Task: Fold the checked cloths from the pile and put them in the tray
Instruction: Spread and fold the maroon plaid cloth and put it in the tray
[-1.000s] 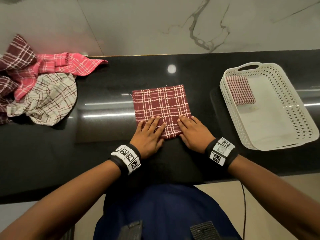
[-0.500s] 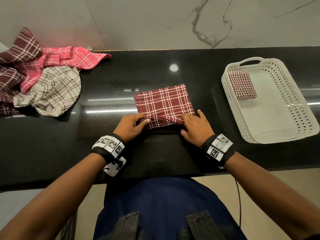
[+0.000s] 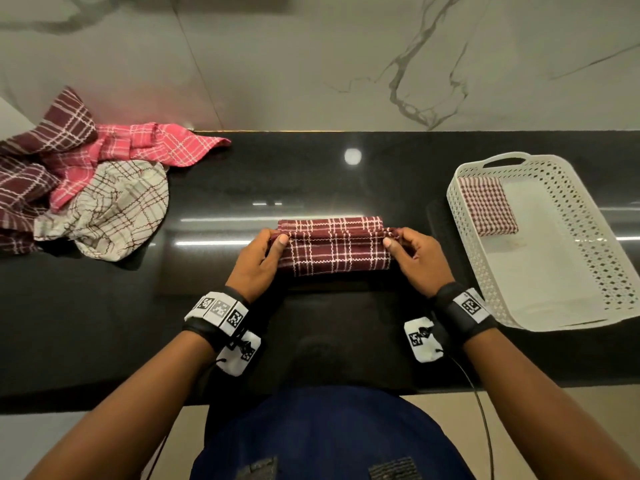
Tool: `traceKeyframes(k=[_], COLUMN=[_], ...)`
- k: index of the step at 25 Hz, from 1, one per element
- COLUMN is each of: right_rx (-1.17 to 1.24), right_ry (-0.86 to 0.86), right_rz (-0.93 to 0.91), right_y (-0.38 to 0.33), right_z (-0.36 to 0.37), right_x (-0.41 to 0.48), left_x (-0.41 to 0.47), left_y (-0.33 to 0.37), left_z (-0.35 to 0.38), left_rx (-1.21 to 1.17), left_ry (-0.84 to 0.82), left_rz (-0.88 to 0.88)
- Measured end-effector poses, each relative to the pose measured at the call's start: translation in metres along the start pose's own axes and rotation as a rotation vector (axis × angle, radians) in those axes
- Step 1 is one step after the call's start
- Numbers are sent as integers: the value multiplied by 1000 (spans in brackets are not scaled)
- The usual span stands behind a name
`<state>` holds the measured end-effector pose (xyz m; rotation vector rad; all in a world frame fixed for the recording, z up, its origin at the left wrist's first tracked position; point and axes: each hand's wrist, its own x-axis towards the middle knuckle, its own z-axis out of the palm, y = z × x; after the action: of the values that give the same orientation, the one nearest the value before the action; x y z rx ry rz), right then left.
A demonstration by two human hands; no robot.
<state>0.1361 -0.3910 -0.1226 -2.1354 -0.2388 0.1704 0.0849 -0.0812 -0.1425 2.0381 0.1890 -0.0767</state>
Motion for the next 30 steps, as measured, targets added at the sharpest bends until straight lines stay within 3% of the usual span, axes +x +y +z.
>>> traceKeyframes(k=[6,12,17,19,21,23,24,26,28,30], right_rx=[-166,-308,-369,-510,-620,-612,-625,-723,-806,-813], right_ry=[-98,-77,-18,105,144,-110,-294,-542,-603,-585], right_rz=[200,260,334,216,-99,-280,-249,-113,-64,-34], right_y=[17,23,14,3,-9,-21,-24,-20,-8,3], right_z=[16,23,25,27,41,64,76,90,90,80], right_x=[44,56,56,47,39,37,38,40,42,41], left_x=[50,68,58,47,36,26,23,21,22,22], left_y=[-4,1,10,15,24,31,30,17,-1,-11], left_z=[21,29,24,18,24,43,53,63,59,55], left_rx=[275,402,660,646,568,626,704,852,944,942], left_ry=[36,74,83,201,297,99,-50,-250,-303,-297], left_rz=[-166,-219,-265,-176,133,372,377,197,40,-11])
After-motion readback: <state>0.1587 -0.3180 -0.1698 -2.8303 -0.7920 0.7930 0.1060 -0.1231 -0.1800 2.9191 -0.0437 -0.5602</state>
